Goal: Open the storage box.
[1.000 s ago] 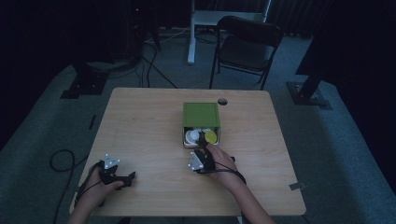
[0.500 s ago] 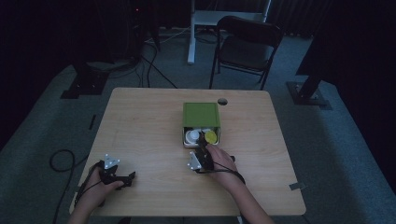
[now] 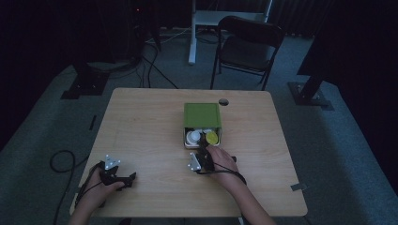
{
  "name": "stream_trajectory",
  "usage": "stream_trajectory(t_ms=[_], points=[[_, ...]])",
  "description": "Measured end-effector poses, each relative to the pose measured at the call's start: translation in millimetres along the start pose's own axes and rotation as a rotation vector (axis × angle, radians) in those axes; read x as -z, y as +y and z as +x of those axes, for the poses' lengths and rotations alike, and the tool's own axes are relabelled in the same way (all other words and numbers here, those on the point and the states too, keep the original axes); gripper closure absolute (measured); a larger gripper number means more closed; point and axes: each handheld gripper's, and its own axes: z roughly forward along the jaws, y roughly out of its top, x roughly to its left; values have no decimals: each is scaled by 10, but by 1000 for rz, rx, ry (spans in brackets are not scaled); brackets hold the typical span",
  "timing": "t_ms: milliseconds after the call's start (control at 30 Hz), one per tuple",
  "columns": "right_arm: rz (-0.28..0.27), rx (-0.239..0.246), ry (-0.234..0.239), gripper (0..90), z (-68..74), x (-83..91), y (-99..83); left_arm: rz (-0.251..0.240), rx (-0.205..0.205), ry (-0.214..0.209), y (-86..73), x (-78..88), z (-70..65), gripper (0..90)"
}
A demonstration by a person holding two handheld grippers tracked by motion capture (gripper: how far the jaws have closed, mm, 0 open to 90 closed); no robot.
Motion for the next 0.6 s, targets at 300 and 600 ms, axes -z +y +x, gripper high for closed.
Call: stream_trajectory(t_ms=[300, 600], points=[[8, 26, 8, 706, 12, 37, 19, 1, 0, 0, 0, 0, 0, 0], [7, 53, 18, 713, 50, 119, 32, 1, 0, 0, 0, 0, 0, 0]])
